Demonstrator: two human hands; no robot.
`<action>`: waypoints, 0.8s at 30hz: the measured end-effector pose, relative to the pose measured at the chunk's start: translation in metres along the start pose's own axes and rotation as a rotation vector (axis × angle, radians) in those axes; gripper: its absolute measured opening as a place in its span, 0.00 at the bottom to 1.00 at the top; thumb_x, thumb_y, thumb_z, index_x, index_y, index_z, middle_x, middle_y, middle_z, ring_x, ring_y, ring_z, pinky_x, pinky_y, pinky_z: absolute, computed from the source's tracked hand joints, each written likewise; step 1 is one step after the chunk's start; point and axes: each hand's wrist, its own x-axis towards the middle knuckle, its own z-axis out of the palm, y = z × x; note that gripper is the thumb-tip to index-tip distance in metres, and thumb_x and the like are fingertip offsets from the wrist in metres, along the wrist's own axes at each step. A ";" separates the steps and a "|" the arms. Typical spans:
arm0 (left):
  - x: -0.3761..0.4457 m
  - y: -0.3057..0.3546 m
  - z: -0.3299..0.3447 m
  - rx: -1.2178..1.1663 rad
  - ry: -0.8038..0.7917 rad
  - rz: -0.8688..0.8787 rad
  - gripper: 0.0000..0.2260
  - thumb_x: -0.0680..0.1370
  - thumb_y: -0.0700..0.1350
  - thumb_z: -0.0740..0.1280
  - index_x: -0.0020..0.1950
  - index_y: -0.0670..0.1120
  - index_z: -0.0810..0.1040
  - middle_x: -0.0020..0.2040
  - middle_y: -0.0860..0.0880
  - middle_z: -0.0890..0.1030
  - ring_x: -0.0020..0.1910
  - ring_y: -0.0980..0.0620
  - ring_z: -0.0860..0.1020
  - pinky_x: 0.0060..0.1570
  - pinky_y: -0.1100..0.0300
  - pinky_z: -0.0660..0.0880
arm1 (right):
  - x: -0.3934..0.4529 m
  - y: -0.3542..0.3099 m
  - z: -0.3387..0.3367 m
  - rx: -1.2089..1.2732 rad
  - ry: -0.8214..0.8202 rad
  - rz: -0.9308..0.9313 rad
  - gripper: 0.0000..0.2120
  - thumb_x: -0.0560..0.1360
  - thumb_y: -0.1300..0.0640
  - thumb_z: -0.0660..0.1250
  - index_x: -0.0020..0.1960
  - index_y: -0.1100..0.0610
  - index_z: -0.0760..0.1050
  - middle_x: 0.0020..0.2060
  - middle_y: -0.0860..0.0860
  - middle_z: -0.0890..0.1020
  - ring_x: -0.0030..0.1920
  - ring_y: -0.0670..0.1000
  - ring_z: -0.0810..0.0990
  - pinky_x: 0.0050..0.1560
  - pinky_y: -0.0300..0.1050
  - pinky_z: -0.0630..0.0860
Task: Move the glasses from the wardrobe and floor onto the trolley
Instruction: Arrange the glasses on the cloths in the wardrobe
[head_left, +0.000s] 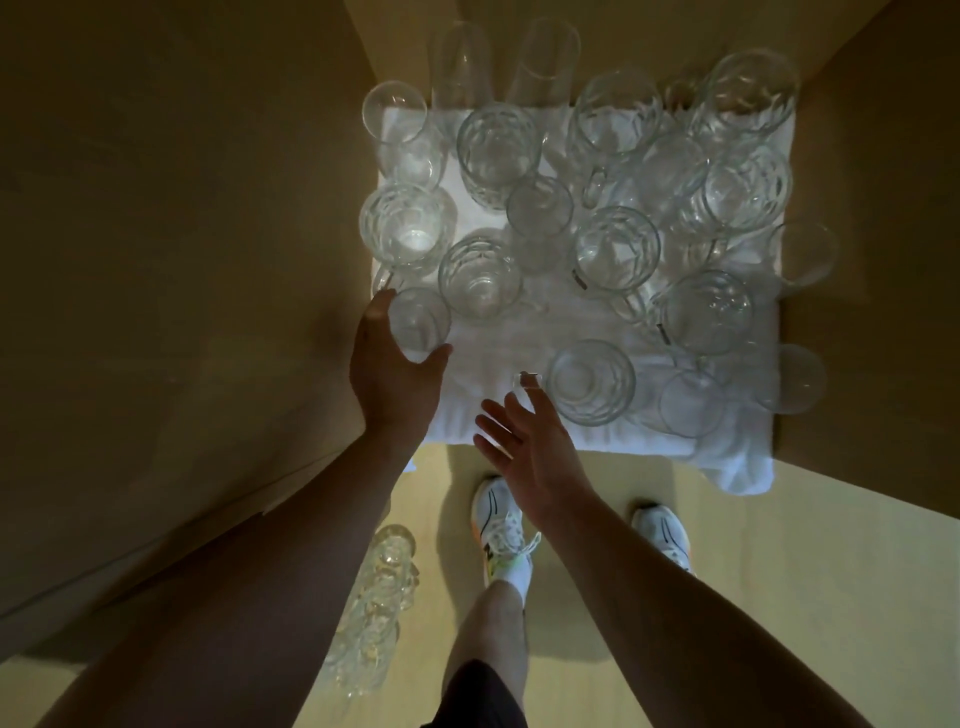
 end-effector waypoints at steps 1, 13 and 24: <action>-0.004 -0.001 -0.001 -0.013 0.013 0.000 0.37 0.66 0.43 0.82 0.72 0.43 0.72 0.66 0.46 0.78 0.66 0.48 0.76 0.65 0.59 0.71 | -0.001 0.000 0.000 0.023 0.008 0.008 0.20 0.81 0.55 0.67 0.71 0.47 0.72 0.60 0.56 0.82 0.61 0.57 0.83 0.64 0.56 0.77; -0.047 -0.003 -0.021 -0.017 -0.019 -0.032 0.38 0.63 0.45 0.84 0.70 0.45 0.74 0.63 0.48 0.81 0.61 0.47 0.79 0.60 0.56 0.74 | -0.031 -0.005 -0.024 -0.148 0.085 0.014 0.09 0.79 0.54 0.69 0.57 0.56 0.73 0.56 0.58 0.77 0.62 0.59 0.78 0.67 0.59 0.72; -0.084 0.032 -0.061 -0.069 -0.079 -0.025 0.34 0.61 0.44 0.84 0.65 0.50 0.75 0.52 0.57 0.80 0.51 0.52 0.78 0.50 0.62 0.73 | -0.096 -0.034 -0.024 -0.410 0.042 0.045 0.10 0.78 0.50 0.69 0.49 0.56 0.74 0.39 0.53 0.73 0.44 0.53 0.75 0.57 0.55 0.76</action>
